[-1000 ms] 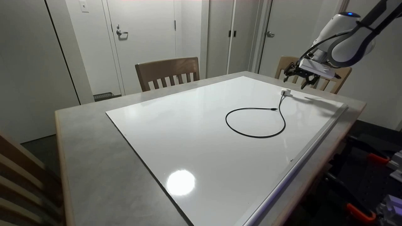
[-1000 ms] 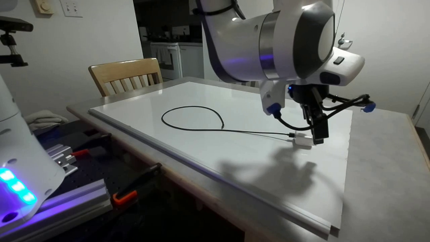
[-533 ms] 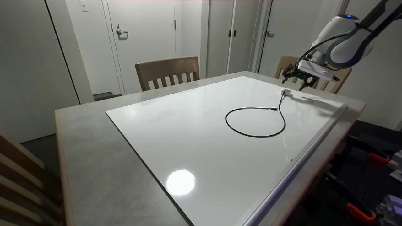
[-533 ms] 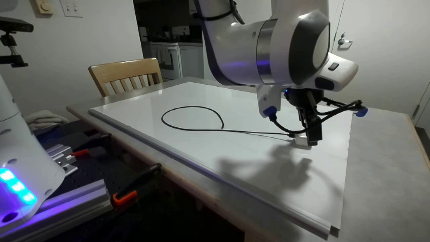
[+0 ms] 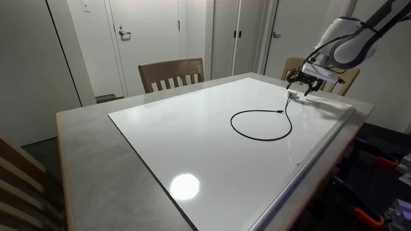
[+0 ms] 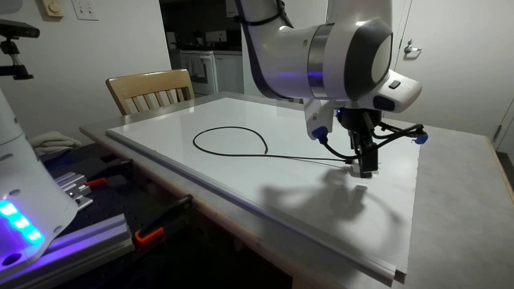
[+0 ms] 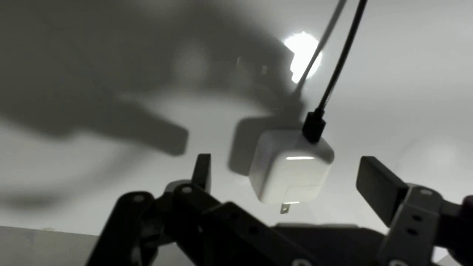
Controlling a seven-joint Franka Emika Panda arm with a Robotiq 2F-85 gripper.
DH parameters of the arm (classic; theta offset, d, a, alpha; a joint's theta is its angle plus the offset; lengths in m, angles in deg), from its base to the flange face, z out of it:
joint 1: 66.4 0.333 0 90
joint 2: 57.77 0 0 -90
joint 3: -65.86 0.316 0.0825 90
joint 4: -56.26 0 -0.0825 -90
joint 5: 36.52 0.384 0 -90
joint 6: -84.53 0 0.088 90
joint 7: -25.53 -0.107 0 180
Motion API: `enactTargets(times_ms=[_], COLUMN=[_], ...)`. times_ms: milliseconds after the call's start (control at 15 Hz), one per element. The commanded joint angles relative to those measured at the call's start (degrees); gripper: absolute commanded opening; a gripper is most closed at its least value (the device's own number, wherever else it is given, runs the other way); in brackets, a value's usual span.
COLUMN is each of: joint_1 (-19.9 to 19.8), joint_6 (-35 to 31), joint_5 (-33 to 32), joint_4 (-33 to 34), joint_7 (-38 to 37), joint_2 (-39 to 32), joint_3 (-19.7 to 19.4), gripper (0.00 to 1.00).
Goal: Make a circle with the charger on the table
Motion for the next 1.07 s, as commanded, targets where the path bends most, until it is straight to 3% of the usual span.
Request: enactTargets(times_ms=[0,733,800,1000], joint_1=[-2.52,-6.26,-0.75,2.09], joint_6=[4.76,7.24,3.94,3.89], joint_5=[1.81,4.0,13.61,27.29], joint_4=[2.3,4.7,3.42,3.41], joint_7=[3.76,7.86,14.2,24.68], joint_2=[-1.38,-5.88,-3.3,-2.73], joint_3=[2.67,6.94,1.62,-0.44], gripper=[1.0,1.0,1.0,1.0])
